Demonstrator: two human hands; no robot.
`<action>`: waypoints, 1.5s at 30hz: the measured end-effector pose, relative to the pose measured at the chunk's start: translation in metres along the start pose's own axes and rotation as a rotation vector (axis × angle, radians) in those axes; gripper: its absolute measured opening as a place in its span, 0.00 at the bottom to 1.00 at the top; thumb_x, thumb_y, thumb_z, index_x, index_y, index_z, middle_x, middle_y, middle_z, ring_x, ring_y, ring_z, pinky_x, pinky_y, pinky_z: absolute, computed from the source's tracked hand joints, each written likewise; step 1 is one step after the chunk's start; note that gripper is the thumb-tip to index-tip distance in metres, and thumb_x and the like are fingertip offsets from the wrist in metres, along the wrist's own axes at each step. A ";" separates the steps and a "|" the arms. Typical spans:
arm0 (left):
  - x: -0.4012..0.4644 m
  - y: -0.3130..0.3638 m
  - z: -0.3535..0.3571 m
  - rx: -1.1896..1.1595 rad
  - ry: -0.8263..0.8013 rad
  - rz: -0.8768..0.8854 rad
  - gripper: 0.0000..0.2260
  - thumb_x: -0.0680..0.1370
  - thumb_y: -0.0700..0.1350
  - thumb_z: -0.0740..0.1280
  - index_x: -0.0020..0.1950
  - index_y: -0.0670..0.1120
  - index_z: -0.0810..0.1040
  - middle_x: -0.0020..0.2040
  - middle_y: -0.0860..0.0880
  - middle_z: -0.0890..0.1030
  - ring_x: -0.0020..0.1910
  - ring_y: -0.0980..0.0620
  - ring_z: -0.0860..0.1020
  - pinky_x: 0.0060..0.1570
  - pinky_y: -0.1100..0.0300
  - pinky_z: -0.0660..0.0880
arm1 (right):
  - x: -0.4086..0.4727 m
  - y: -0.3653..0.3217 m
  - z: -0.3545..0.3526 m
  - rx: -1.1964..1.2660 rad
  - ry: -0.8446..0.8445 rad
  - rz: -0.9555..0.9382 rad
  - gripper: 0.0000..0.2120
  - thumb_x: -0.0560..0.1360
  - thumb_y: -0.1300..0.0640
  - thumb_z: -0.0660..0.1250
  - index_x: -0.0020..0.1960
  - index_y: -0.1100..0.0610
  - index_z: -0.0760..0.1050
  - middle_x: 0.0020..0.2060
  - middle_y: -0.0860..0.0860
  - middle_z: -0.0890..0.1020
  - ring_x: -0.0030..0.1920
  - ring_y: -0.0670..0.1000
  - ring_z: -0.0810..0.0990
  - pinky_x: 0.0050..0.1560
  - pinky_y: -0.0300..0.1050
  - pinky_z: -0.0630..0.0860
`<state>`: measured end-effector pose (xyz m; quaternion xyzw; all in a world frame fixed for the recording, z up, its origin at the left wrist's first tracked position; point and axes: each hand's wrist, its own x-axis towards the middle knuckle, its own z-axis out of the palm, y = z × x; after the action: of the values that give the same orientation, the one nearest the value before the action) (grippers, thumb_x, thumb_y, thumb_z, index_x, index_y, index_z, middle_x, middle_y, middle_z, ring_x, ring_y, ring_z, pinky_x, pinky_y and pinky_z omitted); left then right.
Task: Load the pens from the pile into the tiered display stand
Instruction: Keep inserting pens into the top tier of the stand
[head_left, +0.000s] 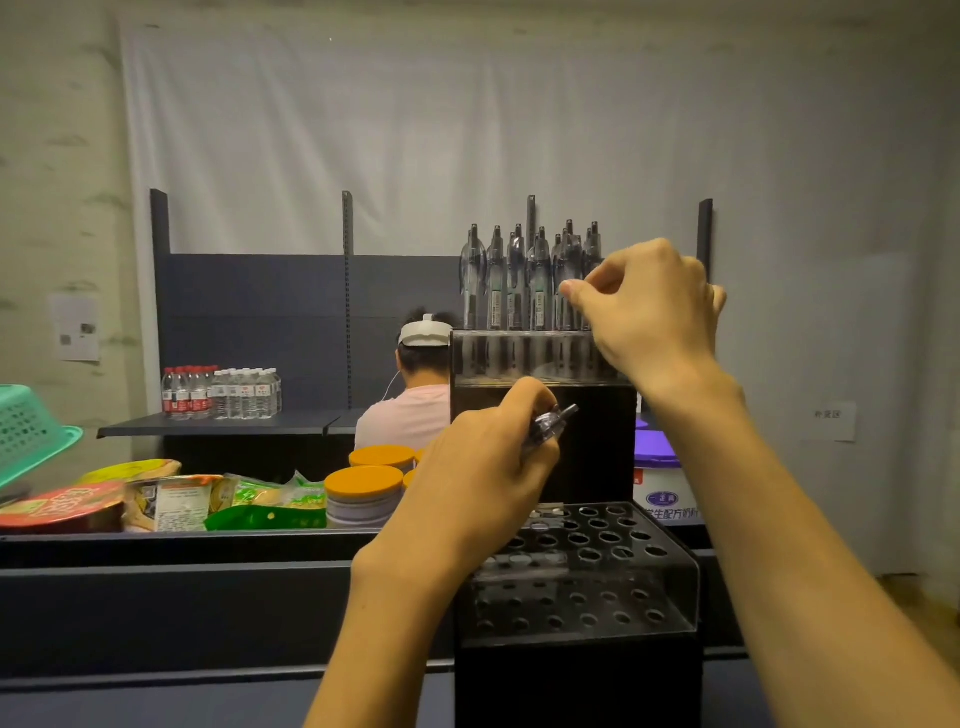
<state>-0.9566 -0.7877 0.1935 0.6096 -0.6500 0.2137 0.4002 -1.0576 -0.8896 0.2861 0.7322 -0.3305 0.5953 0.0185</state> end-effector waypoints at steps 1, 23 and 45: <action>-0.001 0.000 0.000 -0.004 0.003 0.009 0.05 0.80 0.48 0.62 0.54 0.51 0.69 0.36 0.54 0.77 0.35 0.54 0.75 0.43 0.48 0.75 | -0.004 0.002 0.000 0.024 0.010 -0.013 0.13 0.76 0.45 0.68 0.49 0.54 0.82 0.45 0.52 0.83 0.45 0.50 0.75 0.60 0.53 0.68; -0.001 0.006 -0.007 0.002 0.073 -0.009 0.05 0.78 0.49 0.63 0.51 0.53 0.68 0.33 0.56 0.74 0.31 0.58 0.73 0.30 0.61 0.67 | -0.072 0.028 -0.028 0.837 -0.641 0.003 0.09 0.69 0.56 0.73 0.49 0.55 0.81 0.40 0.51 0.86 0.43 0.49 0.85 0.50 0.43 0.81; -0.003 0.010 -0.010 0.034 0.102 -0.001 0.08 0.75 0.52 0.63 0.49 0.53 0.66 0.32 0.55 0.75 0.32 0.57 0.75 0.29 0.60 0.71 | -0.079 0.019 -0.014 0.982 -0.680 0.097 0.08 0.75 0.56 0.69 0.48 0.61 0.81 0.39 0.54 0.86 0.44 0.50 0.85 0.49 0.44 0.82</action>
<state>-0.9634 -0.7764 0.1993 0.6050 -0.6246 0.2555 0.4226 -1.0846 -0.8618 0.2130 0.7886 -0.0372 0.4108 -0.4562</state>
